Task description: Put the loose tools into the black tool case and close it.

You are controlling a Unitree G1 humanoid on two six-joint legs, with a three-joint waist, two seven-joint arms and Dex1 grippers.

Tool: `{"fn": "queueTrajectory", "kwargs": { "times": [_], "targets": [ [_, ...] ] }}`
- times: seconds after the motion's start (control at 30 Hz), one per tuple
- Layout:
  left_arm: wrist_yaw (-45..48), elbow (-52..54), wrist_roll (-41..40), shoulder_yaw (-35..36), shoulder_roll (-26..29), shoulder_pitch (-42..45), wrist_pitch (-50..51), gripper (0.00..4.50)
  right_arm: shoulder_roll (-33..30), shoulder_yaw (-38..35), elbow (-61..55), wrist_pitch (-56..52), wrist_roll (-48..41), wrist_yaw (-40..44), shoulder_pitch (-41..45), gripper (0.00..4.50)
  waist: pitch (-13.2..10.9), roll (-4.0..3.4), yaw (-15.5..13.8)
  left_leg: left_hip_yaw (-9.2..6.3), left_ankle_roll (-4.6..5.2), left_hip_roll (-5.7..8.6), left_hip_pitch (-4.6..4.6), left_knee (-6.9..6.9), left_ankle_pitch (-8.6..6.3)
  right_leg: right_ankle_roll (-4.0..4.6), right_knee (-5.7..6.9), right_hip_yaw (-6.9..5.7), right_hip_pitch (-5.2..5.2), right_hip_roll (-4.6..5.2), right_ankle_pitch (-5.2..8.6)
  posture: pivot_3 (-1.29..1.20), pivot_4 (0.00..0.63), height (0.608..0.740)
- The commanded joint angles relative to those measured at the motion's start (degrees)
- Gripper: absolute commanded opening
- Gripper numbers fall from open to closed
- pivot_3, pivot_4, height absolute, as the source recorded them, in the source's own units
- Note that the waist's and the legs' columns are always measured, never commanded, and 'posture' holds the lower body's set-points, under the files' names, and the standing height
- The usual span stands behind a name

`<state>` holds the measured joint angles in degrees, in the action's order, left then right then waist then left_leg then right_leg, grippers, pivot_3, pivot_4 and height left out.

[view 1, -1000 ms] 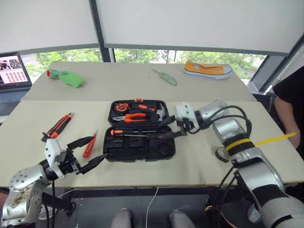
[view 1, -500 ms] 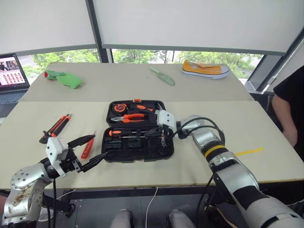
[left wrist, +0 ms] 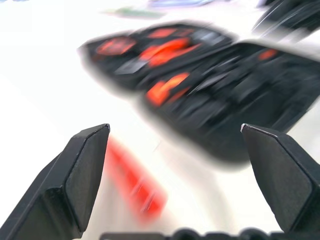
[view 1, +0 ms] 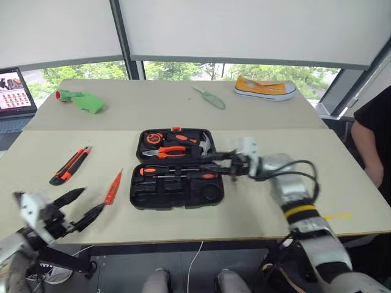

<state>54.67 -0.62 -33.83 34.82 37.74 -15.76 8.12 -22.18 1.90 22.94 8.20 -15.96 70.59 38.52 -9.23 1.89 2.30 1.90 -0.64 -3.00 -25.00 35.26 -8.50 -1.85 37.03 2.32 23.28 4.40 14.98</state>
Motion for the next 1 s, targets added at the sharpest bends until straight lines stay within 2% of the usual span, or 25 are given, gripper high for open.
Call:
{"fn": "queueTrajectory", "kwargs": {
  "times": [0.03,0.07,0.17,0.23,0.33,0.37,0.4,0.5,0.6,0.7,0.83,0.93,1.0],
  "targets": [
    [-6.7,-2.5,-0.8,7.7,1.2,-3.9,5.5,4.50,-2.7,-4.4,-10.7,2.4,-6.1,1.7,-6.9,3.12,0.0,0.00,0.0,0.00,0.00,-0.01,0.05,-0.03,0.00,0.03,0.00,-0.01,-0.01,-0.01,0.03,0.00,0.150,0.740],
    [-7.3,-2.8,-1.4,9.3,1.1,-4.8,6.4,4.50,-3.4,-5.6,-11.8,4.1,-7.3,2.8,-9.2,3.50,0.0,0.01,0.0,0.00,0.00,-0.01,0.09,-0.08,0.00,0.06,0.00,-0.01,-0.02,0.00,0.05,0.00,0.150,0.740],
    [-10.4,-1.4,-1.5,11.9,1.7,-7.7,11.3,4.50,-7.0,-7.8,-13.3,5.6,-9.6,6.5,-15.1,3.50,0.0,0.04,-0.1,0.03,-0.01,0.00,0.14,-0.09,0.00,0.10,-0.02,0.00,-0.03,0.02,0.08,0.00,0.150,0.740],
    [-13.0,0.2,-1.1,12.7,2.5,-8.4,14.9,4.50,-9.0,-9.1,-14.0,4.8,-10.2,5.8,-17.4,3.50,0.0,0.04,-0.3,0.08,-0.02,0.01,0.16,-0.07,-0.01,0.12,-0.03,0.00,-0.05,0.07,0.11,0.00,0.150,0.740],
    [-14.5,6.3,-3.9,12.0,3.8,-8.0,21.8,4.50,-10.2,-10.6,-15.0,3.8,-11.0,3.5,-18.1,4.28,0.0,0.08,-0.4,0.11,-0.50,0.00,0.20,-0.06,-0.30,0.46,-0.03,0.01,-0.04,0.11,0.27,0.00,0.150,0.740],
    [-14.6,8.3,-5.0,11.4,4.2,-7.4,23.6,4.50,-10.5,-10.7,-15.6,3.4,-11.2,3.1,-18.0,4.46,0.0,0.09,-0.5,0.12,-0.51,0.00,0.25,-0.06,-0.30,0.45,-0.02,0.02,-0.05,0.10,0.26,0.00,0.150,0.740],
    [-15.3,10.7,-6.6,10.5,4.5,-6.2,26.1,4.50,-10.8,-10.6,-16.2,3.1,-11.3,3.0,-17.8,4.46,0.0,0.10,-0.5,0.12,-0.53,-0.02,0.26,-0.06,-0.31,0.43,-0.02,0.01,-0.05,0.08,0.26,0.00,0.150,0.740],
    [-18.6,17.2,-10.3,5.1,6.3,-0.8,34.5,4.50,-11.9,-9.1,-18.3,0.9,-11.4,3.6,-16.4,4.46,0.0,0.09,-1.0,0.12,-0.54,-0.03,0.32,-0.06,-0.31,0.41,-0.01,0.01,-0.08,0.07,0.26,0.00,0.150,0.740],
    [-25.1,19.0,-8.6,-0.8,6.9,5.3,40.9,4.50,-12.5,-6.9,-20.6,-2.1,-11.6,4.4,-14.9,4.46,0.0,0.08,-1.4,0.15,-0.54,0.01,0.32,-0.04,-0.29,0.37,0.00,0.07,-0.10,0.04,0.21,0.00,0.150,0.740],
    [-31.3,20.6,-7.7,-8.2,5.2,12.8,47.2,4.50,-12.6,-5.1,-22.9,-5.4,-12.4,4.7,-12.5,4.46,-0.1,0.11,-1.4,0.14,-0.20,0.01,0.32,-0.02,-0.08,0.07,0.03,0.12,-0.12,-0.03,0.02,0.00,0.150,0.740],
    [-39.8,19.5,-2.3,-14.9,1.9,17.5,51.3,4.50,-12.4,-4.5,-23.9,-6.8,-12.4,4.4,-11.2,4.46,-0.1,0.14,-1.3,0.13,-0.13,0.03,0.26,-0.08,-0.04,0.02,-0.02,0.20,-0.10,-0.07,0.04,0.00,0.150,0.740],
    [-41.6,19.0,-1.6,-16.8,-1.0,19.8,52.3,3.84,-12.4,-4.3,-24.4,-7.5,-12.5,4.2,-11.1,4.50,-0.1,0.12,-1.6,0.10,-0.16,0.07,0.29,-0.14,-0.07,-0.02,0.01,0.20,-0.11,-0.07,0.07,0.00,0.150,0.740],
    [-41.8,18.8,-1.3,-17.3,-2.3,20.6,52.7,3.03,-12.6,-4.4,-25.0,-7.8,-12.6,4.1,-11.7,4.50,-0.1,0.11,-1.9,0.09,-0.16,0.09,0.30,-0.12,-0.06,-0.02,0.05,0.19,-0.14,-0.06,0.07,0.00,0.150,0.740]
  ]
}}
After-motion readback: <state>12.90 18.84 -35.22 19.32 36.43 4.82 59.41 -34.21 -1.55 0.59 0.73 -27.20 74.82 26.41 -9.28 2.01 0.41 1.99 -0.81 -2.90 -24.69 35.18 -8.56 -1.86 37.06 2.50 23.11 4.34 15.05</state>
